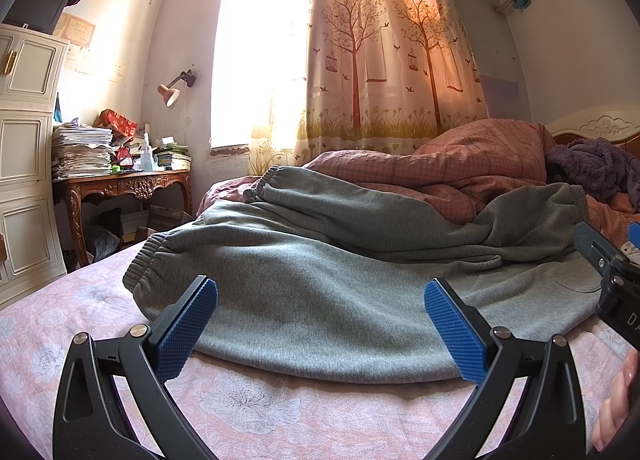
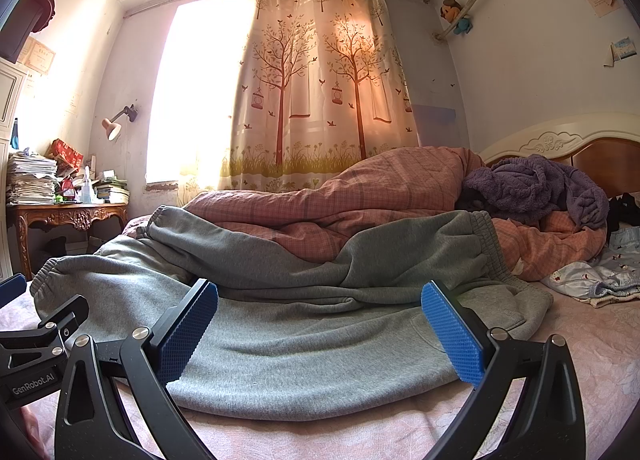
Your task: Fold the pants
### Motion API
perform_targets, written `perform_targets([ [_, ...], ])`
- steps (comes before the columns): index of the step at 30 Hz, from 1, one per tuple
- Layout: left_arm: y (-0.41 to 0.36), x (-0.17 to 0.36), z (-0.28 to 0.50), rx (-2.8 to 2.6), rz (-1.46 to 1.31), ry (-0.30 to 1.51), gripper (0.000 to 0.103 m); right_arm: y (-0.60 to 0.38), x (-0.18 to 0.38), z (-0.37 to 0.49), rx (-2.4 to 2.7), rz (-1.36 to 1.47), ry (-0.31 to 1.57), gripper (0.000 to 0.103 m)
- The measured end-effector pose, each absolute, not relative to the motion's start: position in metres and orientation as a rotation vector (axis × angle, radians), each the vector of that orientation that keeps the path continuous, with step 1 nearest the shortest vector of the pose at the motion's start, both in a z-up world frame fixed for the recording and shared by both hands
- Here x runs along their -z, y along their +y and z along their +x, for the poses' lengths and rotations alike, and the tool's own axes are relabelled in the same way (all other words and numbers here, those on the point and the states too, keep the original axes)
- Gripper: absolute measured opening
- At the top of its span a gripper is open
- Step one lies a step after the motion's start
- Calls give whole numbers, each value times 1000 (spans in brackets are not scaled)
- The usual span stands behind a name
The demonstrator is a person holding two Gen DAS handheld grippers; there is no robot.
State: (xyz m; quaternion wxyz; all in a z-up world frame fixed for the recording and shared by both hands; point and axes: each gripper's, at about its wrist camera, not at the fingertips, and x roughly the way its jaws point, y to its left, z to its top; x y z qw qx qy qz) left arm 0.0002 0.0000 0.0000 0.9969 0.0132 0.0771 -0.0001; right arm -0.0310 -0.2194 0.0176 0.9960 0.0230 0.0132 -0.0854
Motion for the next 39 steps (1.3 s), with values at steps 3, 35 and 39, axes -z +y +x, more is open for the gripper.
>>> perform_targets([
  [3, 0, 0, 0, 0, 26, 154, 103, -219, -18, -31, 171, 46, 27, 103],
  [35, -5, 0, -5, 20, 52, 134, 103, -222, -18, -29, 168, 56, 35, 103],
  [39, 8, -3, 1, 73, -15, 180, 103, -225, -18, -21, 162, 72, 90, 103],
])
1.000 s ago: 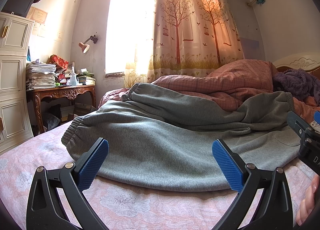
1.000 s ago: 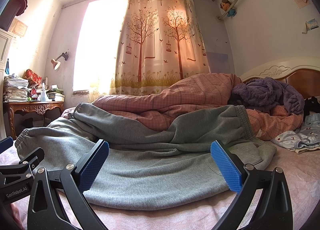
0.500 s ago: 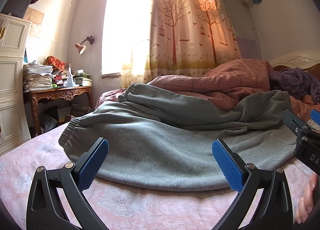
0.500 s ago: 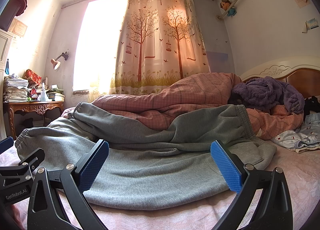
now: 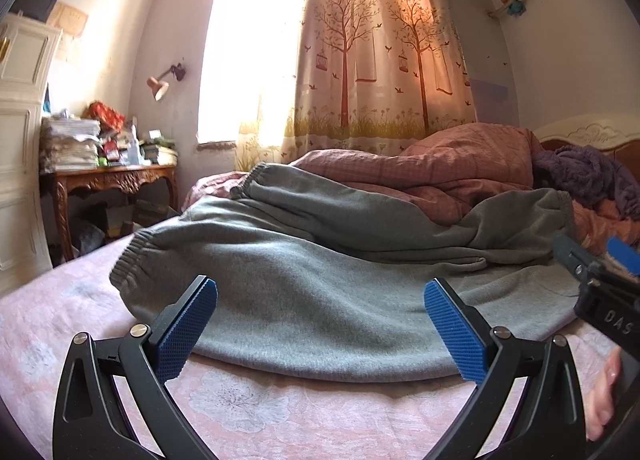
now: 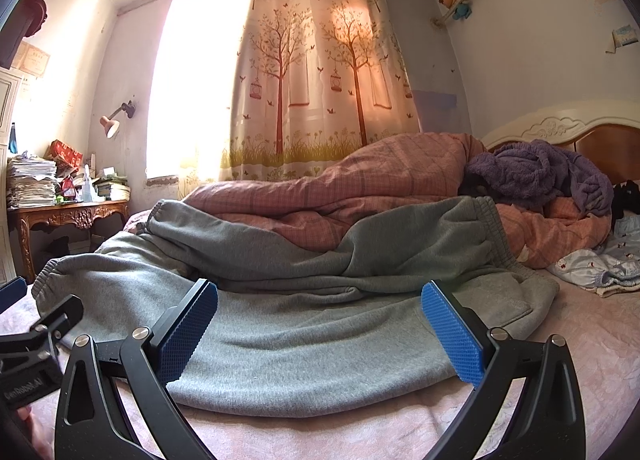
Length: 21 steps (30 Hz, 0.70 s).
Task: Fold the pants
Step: 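Grasp the ribbed cuffs of the grey sweatpants with both grippers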
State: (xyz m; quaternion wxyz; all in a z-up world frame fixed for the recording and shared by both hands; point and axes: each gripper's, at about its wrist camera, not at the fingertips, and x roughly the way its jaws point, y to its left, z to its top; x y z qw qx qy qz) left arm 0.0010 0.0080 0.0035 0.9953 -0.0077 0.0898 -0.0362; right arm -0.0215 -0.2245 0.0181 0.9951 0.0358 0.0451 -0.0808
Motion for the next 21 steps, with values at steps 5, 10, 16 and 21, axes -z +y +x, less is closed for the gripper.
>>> perform_targets([
  [5, 26, -15, 9, 51, -7, 256, 103, -228, -28, -18, 167, 79, 95, 103],
  [10, 67, -29, 32, -146, 85, 297, 103, -264, -58, -13, 156, 153, 148, 103],
  [16, 154, -32, 73, -228, 87, 406, 89, -340, -90, 3, 277, 84, 227, 102],
  [21, 216, -6, 106, -159, -10, 529, 89, -425, -71, 19, 393, 141, 368, 92],
])
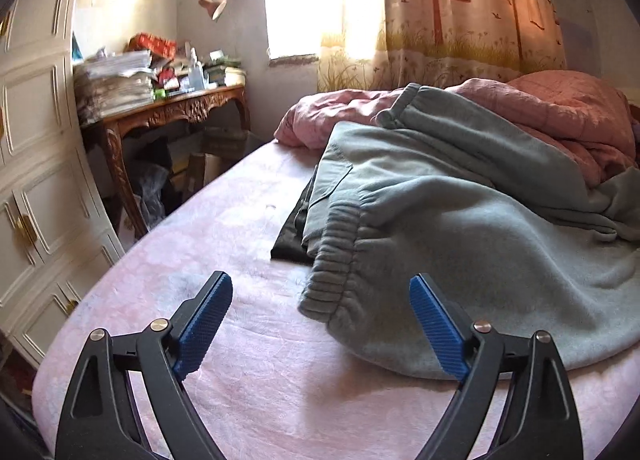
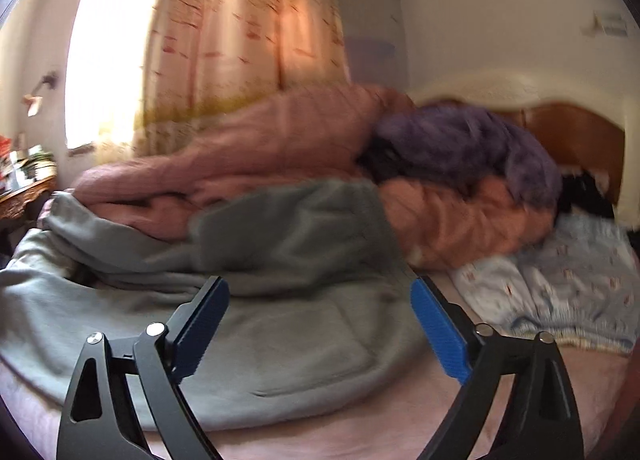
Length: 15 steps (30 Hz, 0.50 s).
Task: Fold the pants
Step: 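Grasp the ribbed cuffs of the grey sweatpants with both grippers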
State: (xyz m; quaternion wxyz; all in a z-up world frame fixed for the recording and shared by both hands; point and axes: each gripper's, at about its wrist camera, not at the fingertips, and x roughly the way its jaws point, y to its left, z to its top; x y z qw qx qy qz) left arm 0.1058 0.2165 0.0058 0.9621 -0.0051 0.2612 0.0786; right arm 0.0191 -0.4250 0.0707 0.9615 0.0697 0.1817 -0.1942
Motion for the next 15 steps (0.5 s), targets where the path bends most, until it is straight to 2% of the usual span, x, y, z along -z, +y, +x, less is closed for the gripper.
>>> perform_targets([
  [3, 243, 15, 120, -115, -127, 619, 87, -490, -40, 36, 403, 346, 510, 82],
  [7, 249, 30, 135, -42, -232, 734, 87, -551, -3, 51, 375, 604, 626, 81],
  [11, 232, 37, 141, 0, -176, 765, 87, -569, 24, 66, 369, 608, 682, 79],
  [13, 219, 41, 147, 7, -128, 796, 87, -574, 37, 80, 355, 579, 715, 68],
  [15, 214, 48, 156, -20, -99, 829, 87, -579, 43, 90, 361, 608, 711, 64],
])
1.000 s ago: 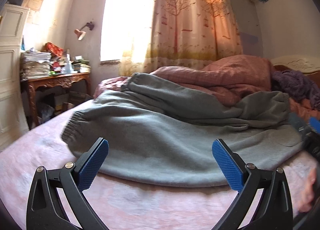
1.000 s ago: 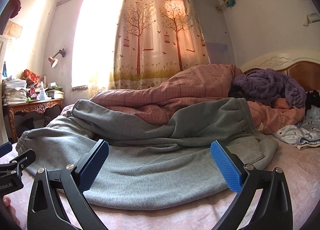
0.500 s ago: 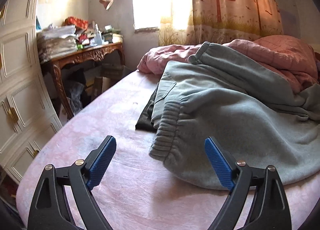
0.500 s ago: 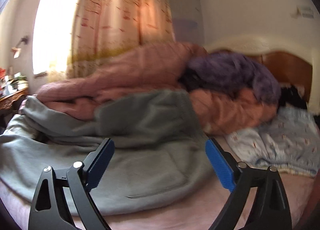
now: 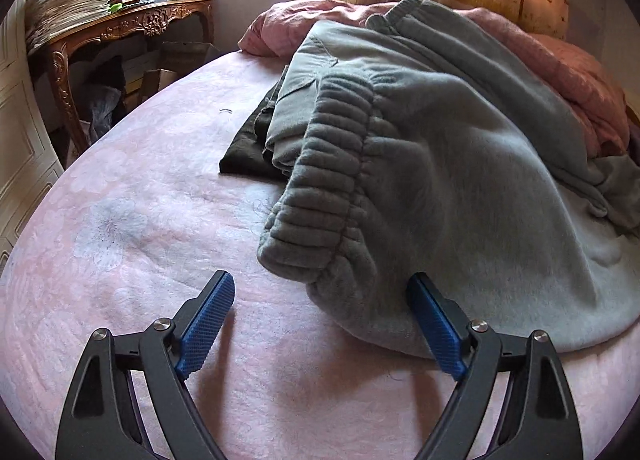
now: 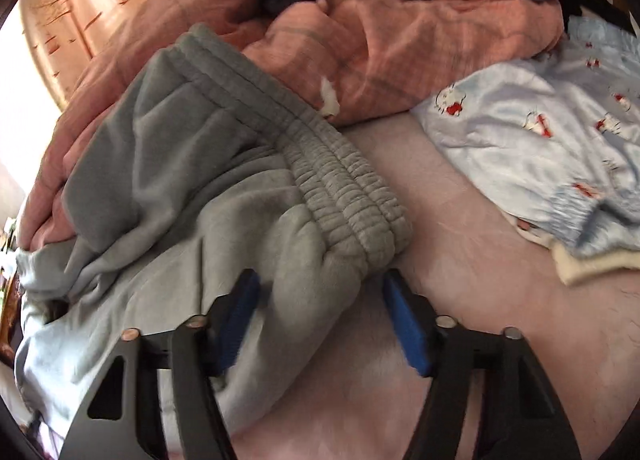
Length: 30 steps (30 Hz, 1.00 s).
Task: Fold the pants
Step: 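Grasp the ribbed cuffs of the grey sweatpants with both grippers, then lift the cuffs with both grippers and lay them over the waistband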
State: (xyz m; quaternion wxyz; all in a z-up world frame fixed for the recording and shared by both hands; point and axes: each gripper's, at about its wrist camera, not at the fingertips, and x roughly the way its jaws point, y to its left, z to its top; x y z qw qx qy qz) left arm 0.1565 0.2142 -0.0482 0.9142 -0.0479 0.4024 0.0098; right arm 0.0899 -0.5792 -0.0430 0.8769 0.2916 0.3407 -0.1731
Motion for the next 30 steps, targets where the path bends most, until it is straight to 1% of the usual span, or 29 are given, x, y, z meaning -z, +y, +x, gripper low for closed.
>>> perform_targets([
  [1, 213, 50, 159, -24, -102, 838, 84, -582, 42, 93, 372, 622, 699, 64],
  [3, 216, 51, 161, -15, -132, 834, 71, -587, 44, 101, 385, 634, 689, 63],
  [4, 217, 49, 161, -3, -154, 821, 49, -588, 46, 103, 388, 635, 687, 57],
  [5, 217, 47, 162, 16, -175, 813, 31, -587, 46, 104, 382, 636, 683, 53],
  [6, 217, 45, 161, 8, -185, 804, 30, -586, 45, 104, 365, 641, 669, 33],
  [7, 216, 42, 159, -4, -183, 789, 23, -584, 43, 102, 291, 667, 641, 13],
  [8, 216, 38, 157, -11, -180, 773, 19, -585, 41, 104, 300, 661, 631, 13],
  [11, 219, 15, 137, -41, -216, 673, 16, -566, 20, 98, 363, 511, 590, 12],
  [13, 221, -4, 123, -50, -242, 619, 15, -556, 2, 89, 378, 476, 558, 11],
  [19, 197, -63, 82, -136, -57, 519, 15, -534, -57, 47, 367, 454, 448, 11],
  [24, 206, -98, 49, -216, -25, 469, 13, -525, -97, 10, 420, 388, 390, 11],
  [27, 221, -101, 34, -244, -44, 479, 13, -526, -112, -16, 433, 360, 385, 11],
  [30, 228, -84, 17, -277, -28, 503, 14, -526, -110, -42, 407, 354, 413, 11],
])
